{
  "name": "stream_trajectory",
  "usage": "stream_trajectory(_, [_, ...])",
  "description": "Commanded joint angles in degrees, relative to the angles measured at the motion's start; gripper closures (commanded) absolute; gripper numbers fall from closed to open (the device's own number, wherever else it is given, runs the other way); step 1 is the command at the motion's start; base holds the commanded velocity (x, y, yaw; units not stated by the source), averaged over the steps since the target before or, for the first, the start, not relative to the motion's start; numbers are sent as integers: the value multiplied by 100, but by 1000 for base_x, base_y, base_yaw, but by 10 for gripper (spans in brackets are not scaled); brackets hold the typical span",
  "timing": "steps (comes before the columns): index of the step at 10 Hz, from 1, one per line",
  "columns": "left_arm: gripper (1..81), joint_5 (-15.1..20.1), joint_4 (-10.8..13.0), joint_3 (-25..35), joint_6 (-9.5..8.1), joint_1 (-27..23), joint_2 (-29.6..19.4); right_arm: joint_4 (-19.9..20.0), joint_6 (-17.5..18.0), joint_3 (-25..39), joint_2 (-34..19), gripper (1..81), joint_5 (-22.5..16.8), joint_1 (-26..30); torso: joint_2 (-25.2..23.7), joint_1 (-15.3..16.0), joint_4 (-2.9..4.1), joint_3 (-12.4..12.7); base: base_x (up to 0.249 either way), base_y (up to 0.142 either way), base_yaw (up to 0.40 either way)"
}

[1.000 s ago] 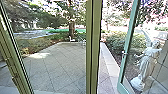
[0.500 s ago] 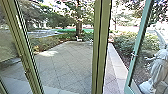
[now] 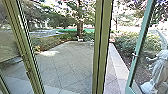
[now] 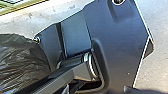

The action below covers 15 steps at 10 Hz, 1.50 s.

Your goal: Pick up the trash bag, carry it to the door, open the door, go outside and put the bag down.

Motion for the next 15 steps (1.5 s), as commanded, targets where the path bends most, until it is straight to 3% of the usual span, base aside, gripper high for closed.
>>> stream_trajectory(1, [811,347,52,-66,39,-325,18,-290,-47,-853,622,10,-185,119,0,0,0,0,0,0,0])
stream_trajectory(3, [811,347,70,-92,48,-326,18,-370,-39,-1120,809,10,-35,101,0,0,0,0,0,0,0])
stream_trajectory(15, [811,355,157,-92,57,-326,89,-414,-48,-1111,897,10,9,66,-2,0,0,0,0,0,0])
